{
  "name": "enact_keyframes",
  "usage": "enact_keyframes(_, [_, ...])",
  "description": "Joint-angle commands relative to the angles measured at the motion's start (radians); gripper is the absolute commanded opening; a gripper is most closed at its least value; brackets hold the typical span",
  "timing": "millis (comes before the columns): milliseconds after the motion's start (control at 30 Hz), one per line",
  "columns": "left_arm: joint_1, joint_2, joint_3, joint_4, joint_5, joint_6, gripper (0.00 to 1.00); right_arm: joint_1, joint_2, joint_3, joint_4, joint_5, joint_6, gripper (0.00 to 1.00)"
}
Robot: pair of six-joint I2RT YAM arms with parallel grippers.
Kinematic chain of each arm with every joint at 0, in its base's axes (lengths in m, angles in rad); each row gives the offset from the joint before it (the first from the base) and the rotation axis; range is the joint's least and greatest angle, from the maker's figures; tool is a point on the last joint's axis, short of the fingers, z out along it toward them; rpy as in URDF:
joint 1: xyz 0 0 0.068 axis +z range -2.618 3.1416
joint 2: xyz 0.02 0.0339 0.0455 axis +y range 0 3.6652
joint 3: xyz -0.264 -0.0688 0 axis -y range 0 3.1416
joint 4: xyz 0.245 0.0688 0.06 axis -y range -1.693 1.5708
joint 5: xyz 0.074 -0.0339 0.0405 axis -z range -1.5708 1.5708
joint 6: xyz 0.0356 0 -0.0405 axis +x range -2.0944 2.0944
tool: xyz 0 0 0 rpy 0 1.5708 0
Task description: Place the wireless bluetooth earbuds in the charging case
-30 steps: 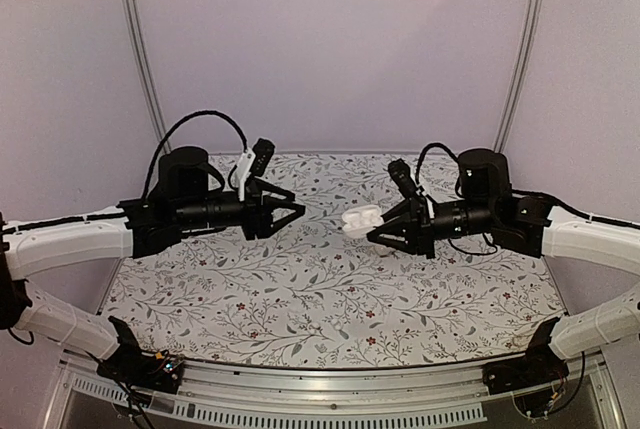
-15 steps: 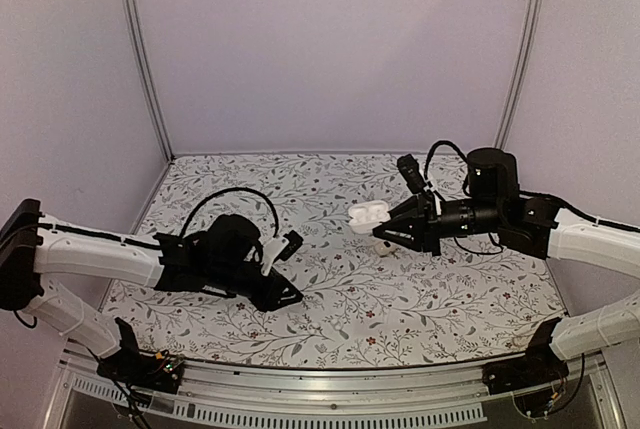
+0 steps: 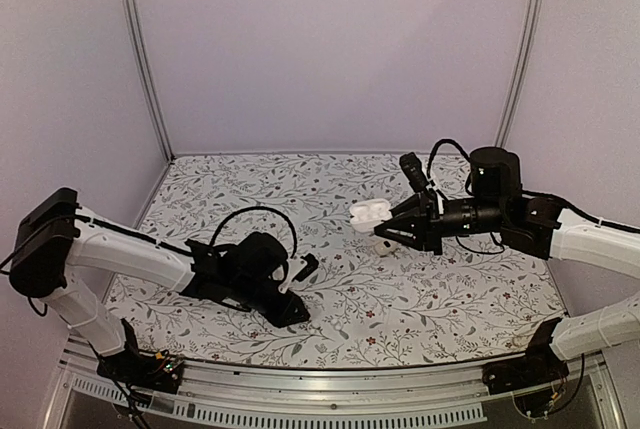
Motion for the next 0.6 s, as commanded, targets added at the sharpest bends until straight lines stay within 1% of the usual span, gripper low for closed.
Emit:
enact_keyframes(0, [-0.02, 0.04, 0.046, -0.022, -0.018, -0.016, 0.17, -0.01, -0.017, 0.003, -0.023, 0.009, 0.0, 0.0])
enact_keyframes(567, [-0.052, 0.096, 0.077, -0.059, -0.039, -0.051, 0.14, -0.01, -0.027, -0.001, -0.026, 0.005, -0.001, 0.0])
